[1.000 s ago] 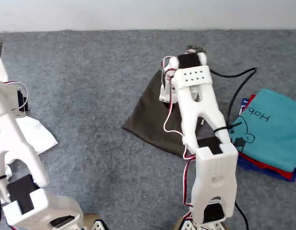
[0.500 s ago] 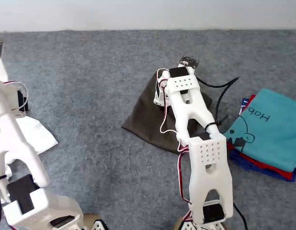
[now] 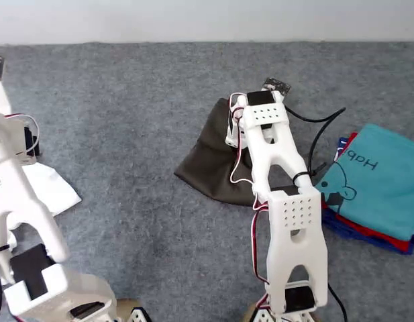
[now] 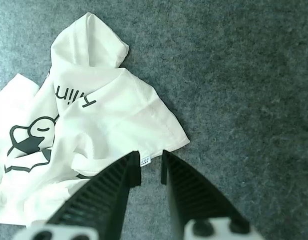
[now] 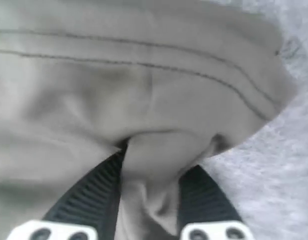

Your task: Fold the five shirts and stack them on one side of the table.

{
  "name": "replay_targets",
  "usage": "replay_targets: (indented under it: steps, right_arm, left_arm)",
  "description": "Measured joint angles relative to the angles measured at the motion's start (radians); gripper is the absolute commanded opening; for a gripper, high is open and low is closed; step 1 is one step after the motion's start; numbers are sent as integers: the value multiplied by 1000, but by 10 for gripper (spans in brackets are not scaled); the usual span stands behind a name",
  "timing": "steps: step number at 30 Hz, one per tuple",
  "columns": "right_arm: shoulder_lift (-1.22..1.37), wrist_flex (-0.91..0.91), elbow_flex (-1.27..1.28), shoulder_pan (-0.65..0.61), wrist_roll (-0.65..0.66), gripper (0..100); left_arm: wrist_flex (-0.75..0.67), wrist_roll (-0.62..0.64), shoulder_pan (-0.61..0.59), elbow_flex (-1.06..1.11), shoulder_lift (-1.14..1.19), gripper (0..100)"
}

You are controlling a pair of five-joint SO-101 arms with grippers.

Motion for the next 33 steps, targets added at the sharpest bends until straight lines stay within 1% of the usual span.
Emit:
replay_targets:
  steps: [6,11,17,20,25,33]
  right_arm:
    - [-54,132,-60,21,112,9]
    - [-192,222,-103,57,203,9]
    - [-400,226,-106,103,299,8]
    - [-505,227,-106,137,327,8]
    - [-629,229,-106,233,368,8]
    - [-667,229,-89,468,522,8]
  left_arm:
    - [0,0,0,0,0,83]
    - [0,0,0,0,0,83]
    - [0,0,0,0,0,83]
    - [0,0,0,0,0,83]
    - [0,0,0,0,0,83]
    - [0,0,0,0,0,83]
